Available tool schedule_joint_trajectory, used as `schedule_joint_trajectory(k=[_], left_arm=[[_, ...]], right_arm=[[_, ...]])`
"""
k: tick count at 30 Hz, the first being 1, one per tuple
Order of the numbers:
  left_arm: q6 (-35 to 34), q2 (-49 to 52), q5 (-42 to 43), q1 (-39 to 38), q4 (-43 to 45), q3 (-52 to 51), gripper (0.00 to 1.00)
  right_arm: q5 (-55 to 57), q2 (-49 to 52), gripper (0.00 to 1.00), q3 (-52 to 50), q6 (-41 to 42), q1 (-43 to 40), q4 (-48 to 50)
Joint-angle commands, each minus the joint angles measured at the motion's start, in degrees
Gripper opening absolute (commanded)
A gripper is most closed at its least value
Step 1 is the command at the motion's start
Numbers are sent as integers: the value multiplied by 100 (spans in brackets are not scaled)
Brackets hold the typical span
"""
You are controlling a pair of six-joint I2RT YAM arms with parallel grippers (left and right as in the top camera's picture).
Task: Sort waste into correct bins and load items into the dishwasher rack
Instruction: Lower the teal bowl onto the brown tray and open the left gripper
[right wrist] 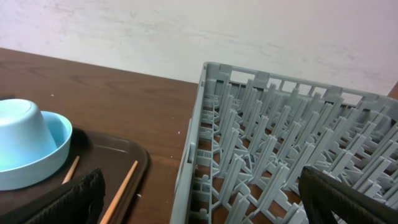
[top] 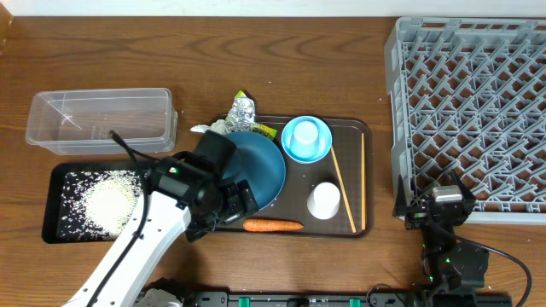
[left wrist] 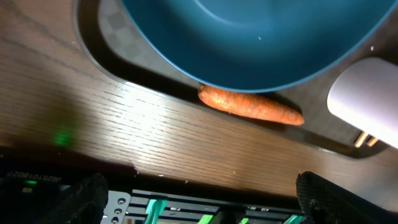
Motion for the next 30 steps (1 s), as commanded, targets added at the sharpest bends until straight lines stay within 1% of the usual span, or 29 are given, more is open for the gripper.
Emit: schedule_joint_trajectory(k=[1, 3, 6, 9, 11, 16, 18, 21, 22, 24, 26, 27, 29, 30], left_arm=[[203, 0, -66, 448, -146, 249, 99], [413, 0, -57, 1014, -404, 542, 99], [675, -2, -59, 1864, -560, 817, 99], [765, 0, -76, 2669, -669, 837, 99], [761, 0, -72, 3056, -809, 828, 99], [763, 0, -76, 3539, -796, 828, 100], [763, 0, -76, 3585, -796, 828, 100], [763, 0, -76, 3585, -796, 828, 100], [763, 0, -76, 3585, -796, 828, 100], [763, 0, -76, 3585, -796, 828, 100], [763, 0, -76, 3585, -796, 828, 100], [763, 0, -76, 3585, -796, 828, 100], [763, 0, -76, 3585, -796, 828, 100], [763, 0, -76, 3585, -796, 828, 100]], right_arm=[[11, -42, 99, -7, -83, -52, -26], [11, -42, 99, -7, -83, -52, -24], [11, -42, 99, -7, -83, -52, -26], [11, -42, 99, -7, -83, -52, -26], [11, -42, 99, -7, -83, -52, -24], [-208, -42, 99, -7, -50, -52, 70], [-654, -42, 99, -7, 105, -52, 59], [-1248, -42, 99, -7, 118, -52, 90], [-1652, -42, 99, -7, 243, -48, 197], [-2494, -42, 99, -7, 813, -48, 654], [-3759, -42, 99, -7, 1891, -48, 1158], [-4505, -42, 99, -7, 2605, -48, 1370], [-5831, -42, 99, -7, 3829, -48, 1478], [-6349, -42, 99, -7, 4197, -48, 1438]])
